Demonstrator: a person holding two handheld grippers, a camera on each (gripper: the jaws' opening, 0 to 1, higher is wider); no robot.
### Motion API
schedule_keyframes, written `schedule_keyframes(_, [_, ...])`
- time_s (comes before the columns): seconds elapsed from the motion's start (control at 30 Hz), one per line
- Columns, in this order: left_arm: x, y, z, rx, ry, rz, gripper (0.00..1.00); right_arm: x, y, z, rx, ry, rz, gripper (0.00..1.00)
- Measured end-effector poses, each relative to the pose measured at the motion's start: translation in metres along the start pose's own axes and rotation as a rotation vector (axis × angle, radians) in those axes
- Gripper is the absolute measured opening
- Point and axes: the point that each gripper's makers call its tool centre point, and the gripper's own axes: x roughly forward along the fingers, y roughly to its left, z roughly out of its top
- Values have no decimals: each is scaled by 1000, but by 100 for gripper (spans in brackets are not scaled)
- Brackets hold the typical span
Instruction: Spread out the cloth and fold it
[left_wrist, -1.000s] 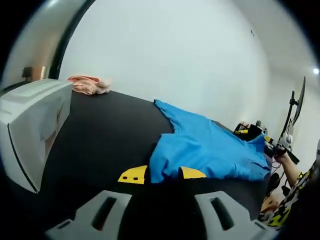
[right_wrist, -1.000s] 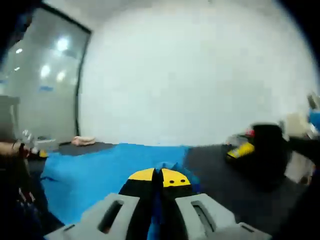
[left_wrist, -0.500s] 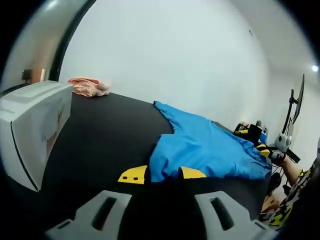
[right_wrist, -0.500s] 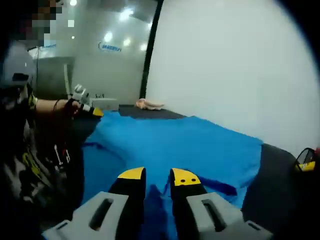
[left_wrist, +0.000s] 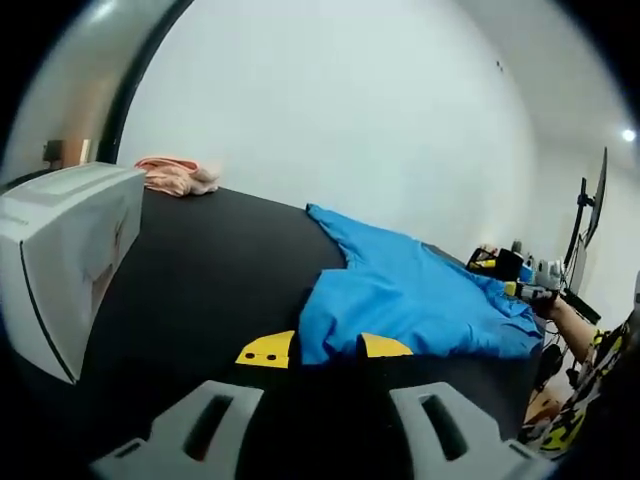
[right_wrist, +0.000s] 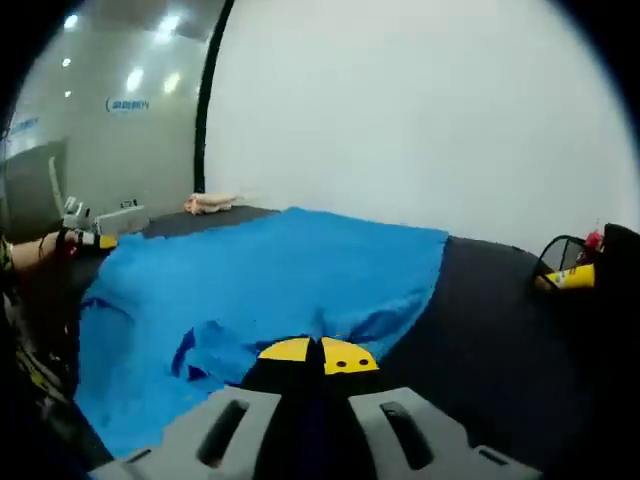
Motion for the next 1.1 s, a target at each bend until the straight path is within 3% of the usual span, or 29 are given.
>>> schedule_keyframes(0.07, [0,0,0,-2,-2,0,22,14,2,21,43,-33,18,1])
schedule_keyframes(0.17, [0,0,0,-9,-2,-1,22,43,5,30,19,-32,20,4])
schedule_keyframes(0.23, [0,0,0,-12,-4,-1,22,69,22,16,13,38,90,11])
schedule_keyframes(0.3, [0,0,0,-15,-5,0,22,89,30,-3,10,105,104,17])
schedule_keyframes(0.33, [0,0,0,-14,-5,0,22,99,30,-20,-4,190,100,17])
schedule_keyframes(0.37, [0,0,0,-14,-6,0,22,102,26,-24,-52,240,109,17])
schedule_keyframes(0.43, [0,0,0,-17,-7,-1,22,102,27,-9,-38,199,114,17])
schedule_keyframes(0.47, [-1,0,0,-18,-7,-1,22,95,35,16,-1,98,152,17])
schedule_keyframes(0.53, [-1,0,0,-19,-8,-3,22,79,42,41,30,4,178,17])
schedule_keyframes(0.63, [-1,0,0,-16,-7,-4,22,44,37,56,-80,-59,173,17])
schedule_keyframes(0.67, [-1,0,0,-18,-8,-3,22,28,27,59,-132,-88,145,17])
schedule_keyframes(0.73, [-1,0,1,-17,-8,-2,22,-1,7,66,-149,-171,104,18])
schedule_keyframes(0.8, [-1,1,1,-30,-9,7,21,-29,-19,72,-74,-286,88,20])
schedule_keyframes(0.87, [-5,10,7,-101,-34,73,19,-47,-45,73,83,-382,68,21])
schedule_keyframes(0.93, [-13,6,26,-231,-140,44,19,-64,-71,65,153,-490,37,25])
schedule_keyframes(0.97, [-20,3,32,-350,-185,15,19,-71,-81,57,164,-528,19,25])
schedule_keyframes(1.03, [-24,-4,30,-585,-213,-31,23,-72,-85,38,164,-525,-5,23])
schedule_keyframes(1.07, [-26,-5,24,-682,-213,-20,25,-72,-87,31,168,-518,-14,23])
schedule_keyframes(1.1, [-27,-4,20,-710,-220,2,24,-72,-90,30,132,-495,-50,23])
